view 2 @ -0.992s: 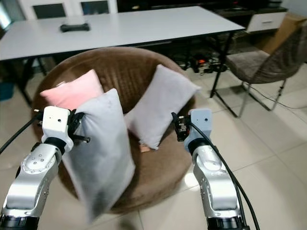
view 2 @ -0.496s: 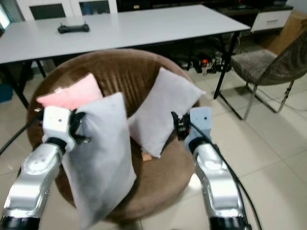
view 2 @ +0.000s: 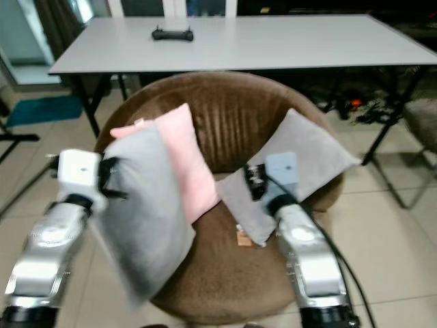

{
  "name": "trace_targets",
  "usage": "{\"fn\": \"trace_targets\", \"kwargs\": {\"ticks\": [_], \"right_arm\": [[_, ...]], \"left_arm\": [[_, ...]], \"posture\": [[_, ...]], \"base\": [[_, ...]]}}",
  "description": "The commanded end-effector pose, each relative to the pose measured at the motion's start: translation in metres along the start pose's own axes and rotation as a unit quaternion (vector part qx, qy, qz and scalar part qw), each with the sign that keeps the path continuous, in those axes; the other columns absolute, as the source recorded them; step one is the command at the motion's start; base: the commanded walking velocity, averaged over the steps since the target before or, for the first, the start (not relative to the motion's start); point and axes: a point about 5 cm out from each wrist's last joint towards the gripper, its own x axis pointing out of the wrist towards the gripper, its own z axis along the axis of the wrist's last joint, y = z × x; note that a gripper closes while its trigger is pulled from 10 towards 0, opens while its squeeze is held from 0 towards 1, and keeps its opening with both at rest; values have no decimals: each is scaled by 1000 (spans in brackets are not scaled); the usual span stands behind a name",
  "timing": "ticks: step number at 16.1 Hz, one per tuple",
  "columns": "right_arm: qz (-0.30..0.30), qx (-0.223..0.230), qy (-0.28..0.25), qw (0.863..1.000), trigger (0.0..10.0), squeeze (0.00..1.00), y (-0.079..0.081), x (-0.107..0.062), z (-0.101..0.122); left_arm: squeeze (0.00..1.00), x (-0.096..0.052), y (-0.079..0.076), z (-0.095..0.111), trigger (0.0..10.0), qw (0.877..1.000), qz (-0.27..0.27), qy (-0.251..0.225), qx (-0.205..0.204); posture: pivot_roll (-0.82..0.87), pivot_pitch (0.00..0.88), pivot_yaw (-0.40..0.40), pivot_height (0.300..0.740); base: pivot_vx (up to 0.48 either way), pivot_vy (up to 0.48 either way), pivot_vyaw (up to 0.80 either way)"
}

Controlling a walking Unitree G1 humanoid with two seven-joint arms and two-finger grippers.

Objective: Move the pillow to the sofa from floor

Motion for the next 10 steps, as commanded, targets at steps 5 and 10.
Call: {"fn": "trace_targets", "kwargs": {"ticks": [5,10], "right_arm": [[-2,9,-5,1000,10000,0,-4,5,3],[-16,-3,3,1000,10000,0,-19,8,4]], "left_arm": [[0,8,3,9,10000,999,-2,-20,30],[0,55,-25,27,10000,994,-83,-37,55]], "posture": [[42,0,15,740],[29,0,26,740]], "base": [[0,0,0],[0,0,0]]}}
